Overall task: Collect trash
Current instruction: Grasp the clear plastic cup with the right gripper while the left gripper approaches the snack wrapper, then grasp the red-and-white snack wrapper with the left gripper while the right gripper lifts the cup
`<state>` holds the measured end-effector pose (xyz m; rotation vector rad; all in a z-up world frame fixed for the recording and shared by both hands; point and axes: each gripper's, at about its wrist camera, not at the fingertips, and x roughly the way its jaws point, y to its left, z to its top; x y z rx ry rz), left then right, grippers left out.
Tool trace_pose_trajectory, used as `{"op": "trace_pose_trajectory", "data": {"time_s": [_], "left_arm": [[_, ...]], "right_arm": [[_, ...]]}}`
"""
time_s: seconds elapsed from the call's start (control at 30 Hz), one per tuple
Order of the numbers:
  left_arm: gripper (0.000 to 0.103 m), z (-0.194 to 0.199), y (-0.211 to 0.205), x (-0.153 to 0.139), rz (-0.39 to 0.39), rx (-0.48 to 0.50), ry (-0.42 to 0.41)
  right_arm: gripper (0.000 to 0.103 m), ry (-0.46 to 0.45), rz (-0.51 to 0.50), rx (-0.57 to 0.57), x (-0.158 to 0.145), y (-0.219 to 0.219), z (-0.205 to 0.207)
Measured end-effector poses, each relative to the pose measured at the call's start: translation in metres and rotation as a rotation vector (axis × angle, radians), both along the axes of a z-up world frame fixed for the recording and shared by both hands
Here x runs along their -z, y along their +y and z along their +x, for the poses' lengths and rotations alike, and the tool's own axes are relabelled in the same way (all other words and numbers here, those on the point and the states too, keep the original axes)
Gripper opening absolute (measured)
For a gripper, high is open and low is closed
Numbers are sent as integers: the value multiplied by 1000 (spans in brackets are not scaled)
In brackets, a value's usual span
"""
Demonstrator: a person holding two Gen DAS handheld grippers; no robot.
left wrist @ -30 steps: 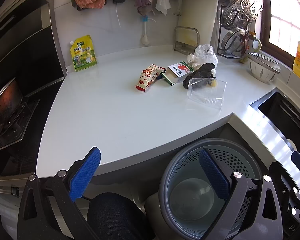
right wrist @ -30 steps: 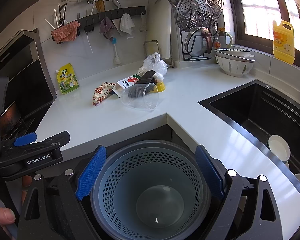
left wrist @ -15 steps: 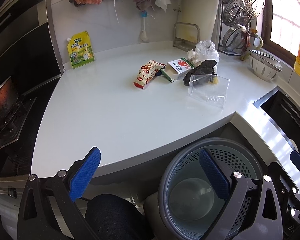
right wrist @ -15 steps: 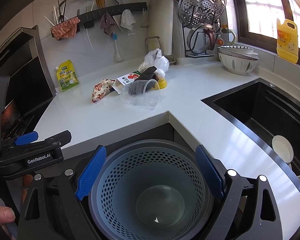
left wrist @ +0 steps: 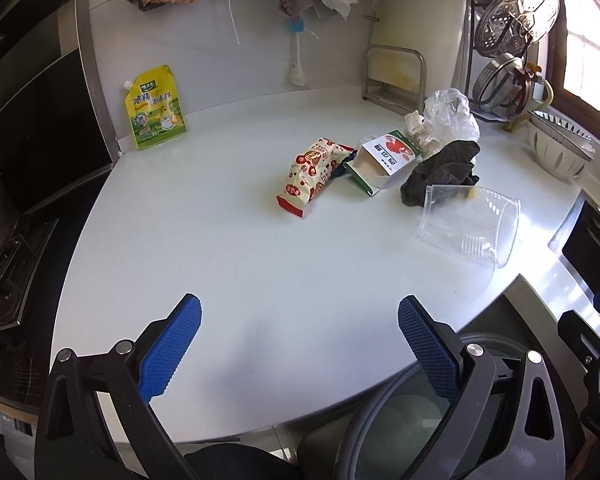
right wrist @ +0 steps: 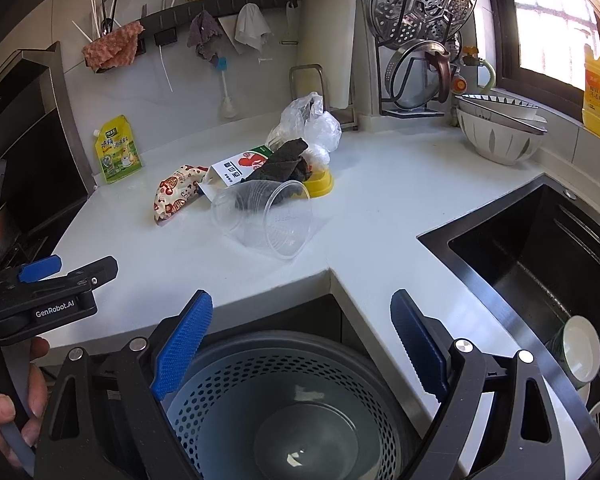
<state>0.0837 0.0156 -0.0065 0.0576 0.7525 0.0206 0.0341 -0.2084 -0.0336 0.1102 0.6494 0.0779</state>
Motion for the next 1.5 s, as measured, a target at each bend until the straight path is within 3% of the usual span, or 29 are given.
{"op": "trace_pose_trajectory", "data": {"time_s": [0.4,0.77,0.87,0.93,1.03,1.1,1.27,1.5], "left_arm": [[97,47,18,18,-16,-22,34],[97,68,20,22,-14,-14,35],[97,70,19,22,-15,-6,35],[97,70,19,22,-14,-4,31],[97,72,20,22,-18,-2,29],[97,74,20,21,-29,3,31],[97,81,20,18,-61,26,37],[97,104,19,15,-77,65,53]], "right_arm": [[86,36,25,-77,18,14,83],[85,43,50,-115,30,30,109],[68,62,53,-128,33,34,114],[63,68,64,-136,35,35,117],[42,67,79,-148,34,36,119],[21,67,90,-159,32,35,119],[8,36,108,-167,26,30,109],[5,-2,162,-127,15,2,81]]}}
